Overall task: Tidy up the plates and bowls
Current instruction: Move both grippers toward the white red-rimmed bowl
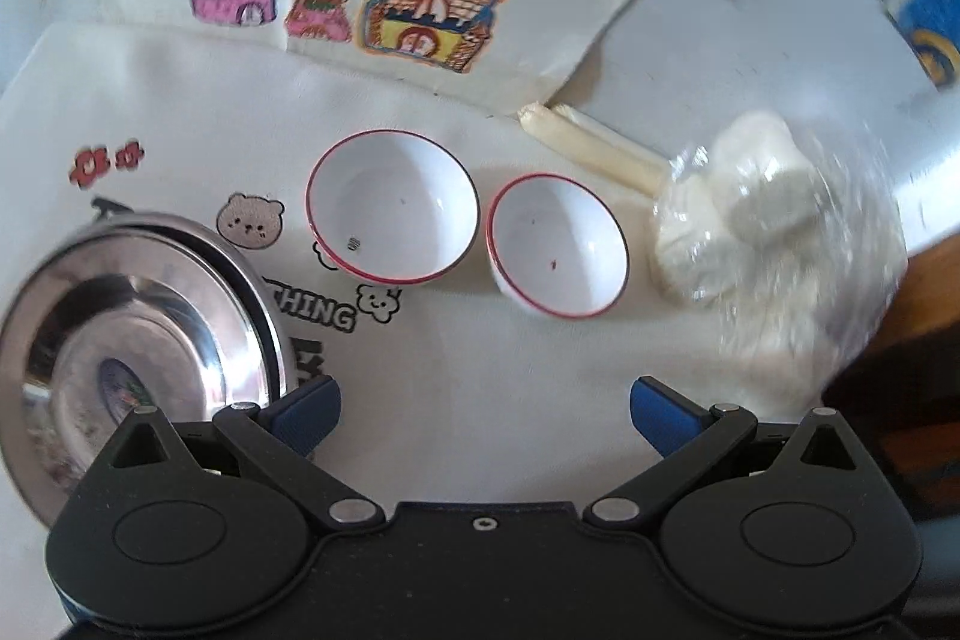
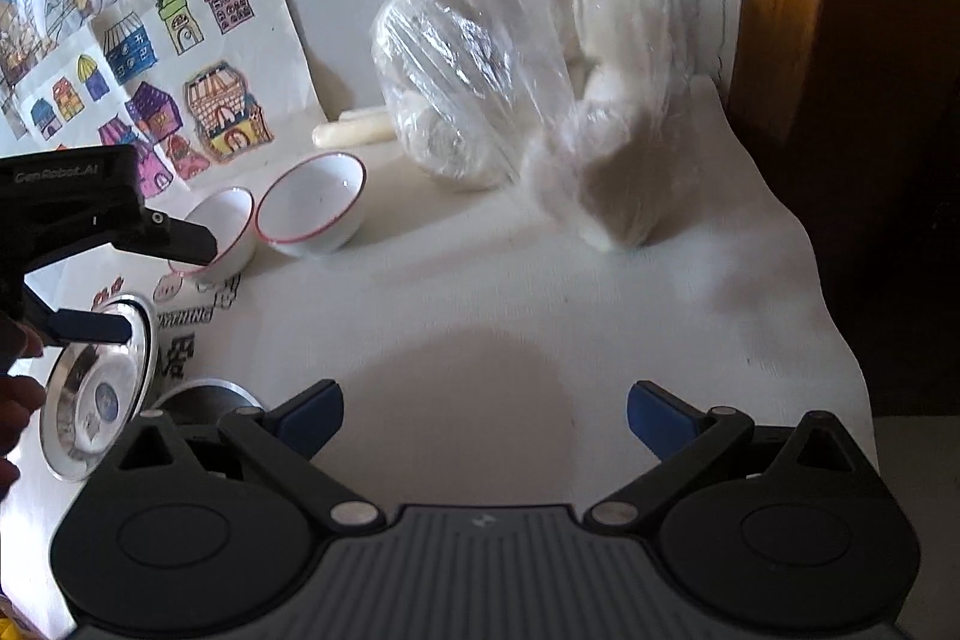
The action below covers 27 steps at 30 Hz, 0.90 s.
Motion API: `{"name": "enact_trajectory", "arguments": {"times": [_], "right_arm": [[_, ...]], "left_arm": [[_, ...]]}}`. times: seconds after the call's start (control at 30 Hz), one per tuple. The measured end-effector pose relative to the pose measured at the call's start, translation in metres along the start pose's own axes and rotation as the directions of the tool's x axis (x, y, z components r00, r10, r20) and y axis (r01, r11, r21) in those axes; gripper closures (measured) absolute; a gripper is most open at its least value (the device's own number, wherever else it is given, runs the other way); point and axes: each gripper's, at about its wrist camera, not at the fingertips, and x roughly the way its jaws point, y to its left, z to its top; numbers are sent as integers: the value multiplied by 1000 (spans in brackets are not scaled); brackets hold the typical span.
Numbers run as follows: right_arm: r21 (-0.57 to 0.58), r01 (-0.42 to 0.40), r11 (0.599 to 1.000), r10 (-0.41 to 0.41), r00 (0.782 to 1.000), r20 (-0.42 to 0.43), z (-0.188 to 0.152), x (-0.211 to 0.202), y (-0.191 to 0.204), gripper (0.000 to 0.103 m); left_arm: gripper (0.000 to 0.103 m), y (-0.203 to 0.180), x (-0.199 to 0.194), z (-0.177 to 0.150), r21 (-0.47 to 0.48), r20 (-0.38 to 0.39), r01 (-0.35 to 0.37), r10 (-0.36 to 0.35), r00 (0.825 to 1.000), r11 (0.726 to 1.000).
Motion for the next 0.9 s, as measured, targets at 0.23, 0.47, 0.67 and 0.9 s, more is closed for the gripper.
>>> {"name": "enact_trajectory", "arguments": {"times": [0.23, 0.47, 0.67, 0.9], "right_arm": [[119, -86, 989, 89, 996, -22, 23, 35, 1, 1], [151, -161, 975, 163, 987, -5, 52, 71, 9, 7], [187, -186, 964, 190, 982, -4, 63, 99, 21, 12], [175, -189, 966, 194, 981, -11, 70, 118, 34, 17]], "left_arm": [[1, 19, 27, 4, -299, 7, 33, -33, 999, 954], [1, 15, 40, 7, -323, 36, 40, -30, 999, 946], [1, 24, 48, 12, -388, 69, 72, -49, 996, 919], [8, 29, 59, 15, -446, 76, 93, -66, 995, 890]]}}
